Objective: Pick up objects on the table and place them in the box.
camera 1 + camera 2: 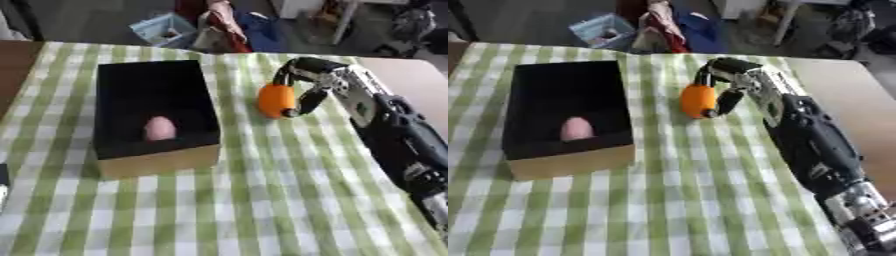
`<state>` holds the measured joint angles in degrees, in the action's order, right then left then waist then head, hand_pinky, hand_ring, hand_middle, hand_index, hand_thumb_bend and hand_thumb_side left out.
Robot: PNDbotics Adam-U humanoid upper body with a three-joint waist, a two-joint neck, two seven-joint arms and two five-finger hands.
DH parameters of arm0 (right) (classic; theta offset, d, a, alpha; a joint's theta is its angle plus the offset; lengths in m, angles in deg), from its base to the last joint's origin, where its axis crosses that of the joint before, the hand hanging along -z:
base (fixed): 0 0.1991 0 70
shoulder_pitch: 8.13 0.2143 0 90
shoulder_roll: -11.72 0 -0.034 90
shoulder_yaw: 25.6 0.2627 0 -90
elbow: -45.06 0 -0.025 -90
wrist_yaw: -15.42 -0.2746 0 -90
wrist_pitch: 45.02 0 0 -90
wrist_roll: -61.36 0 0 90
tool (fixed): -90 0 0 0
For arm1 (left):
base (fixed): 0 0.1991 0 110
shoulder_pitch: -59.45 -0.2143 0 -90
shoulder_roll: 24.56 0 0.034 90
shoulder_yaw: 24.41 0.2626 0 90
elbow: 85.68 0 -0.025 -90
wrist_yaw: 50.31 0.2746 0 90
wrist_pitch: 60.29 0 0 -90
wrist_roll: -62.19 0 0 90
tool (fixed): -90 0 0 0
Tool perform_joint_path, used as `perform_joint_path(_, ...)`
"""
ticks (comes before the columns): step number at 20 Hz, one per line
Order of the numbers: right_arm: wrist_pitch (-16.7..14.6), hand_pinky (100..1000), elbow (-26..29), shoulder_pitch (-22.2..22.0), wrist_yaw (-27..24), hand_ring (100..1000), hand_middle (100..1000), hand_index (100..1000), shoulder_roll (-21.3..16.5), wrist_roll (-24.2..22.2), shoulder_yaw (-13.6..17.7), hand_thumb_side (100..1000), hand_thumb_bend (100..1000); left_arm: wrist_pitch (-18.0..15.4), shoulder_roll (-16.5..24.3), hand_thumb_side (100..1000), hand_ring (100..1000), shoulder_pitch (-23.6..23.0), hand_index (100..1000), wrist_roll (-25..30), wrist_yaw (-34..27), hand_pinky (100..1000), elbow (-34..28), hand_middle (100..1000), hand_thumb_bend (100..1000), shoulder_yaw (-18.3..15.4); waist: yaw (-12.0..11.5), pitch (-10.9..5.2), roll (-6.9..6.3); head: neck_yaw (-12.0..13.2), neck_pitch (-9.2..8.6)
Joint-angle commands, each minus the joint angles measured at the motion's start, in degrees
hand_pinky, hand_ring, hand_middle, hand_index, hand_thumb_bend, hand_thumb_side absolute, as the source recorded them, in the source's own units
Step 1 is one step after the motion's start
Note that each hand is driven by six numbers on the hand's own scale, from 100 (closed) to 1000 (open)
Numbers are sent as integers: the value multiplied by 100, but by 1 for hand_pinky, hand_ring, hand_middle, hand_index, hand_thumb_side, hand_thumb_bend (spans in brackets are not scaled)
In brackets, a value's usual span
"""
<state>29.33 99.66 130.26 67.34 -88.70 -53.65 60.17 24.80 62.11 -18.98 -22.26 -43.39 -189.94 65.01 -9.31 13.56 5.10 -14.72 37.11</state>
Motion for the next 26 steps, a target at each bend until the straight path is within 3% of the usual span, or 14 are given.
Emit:
perform_joint_path(1,16,730,-24,69,126,644,614,560,-66,213,66,100,425,-13,92,100,531,65,550,0,22,667,-123,529,198,-21,2,-66,-32,-14,-85)
perform_joint_path(5,-28,712,120,71,117,607,565,421,-76,651,66,100,324,-11,91,100,531,66,550,-3,22,668,-119,529,197,-24,35,-70,-26,0,-80)
perform_joint_path(13,-81,709,1070,199,-491,583,540,406,-301,1134,-28,100,343,-7,114,100,532,40,550,-11,20,668,-104,528,194,-37,79,-150,11,45,-44)
perform_joint_path(20,-114,710,1590,515,-840,576,534,404,-191,1081,-208,111,348,-10,126,100,532,13,550,-5,11,668,-91,528,193,-26,35,-221,21,47,-18)
perform_joint_path(26,-302,712,1674,848,-881,581,540,422,264,776,-536,139,362,-23,115,100,532,27,550,35,-14,667,-94,527,193,18,-96,-257,-16,-46,-8)
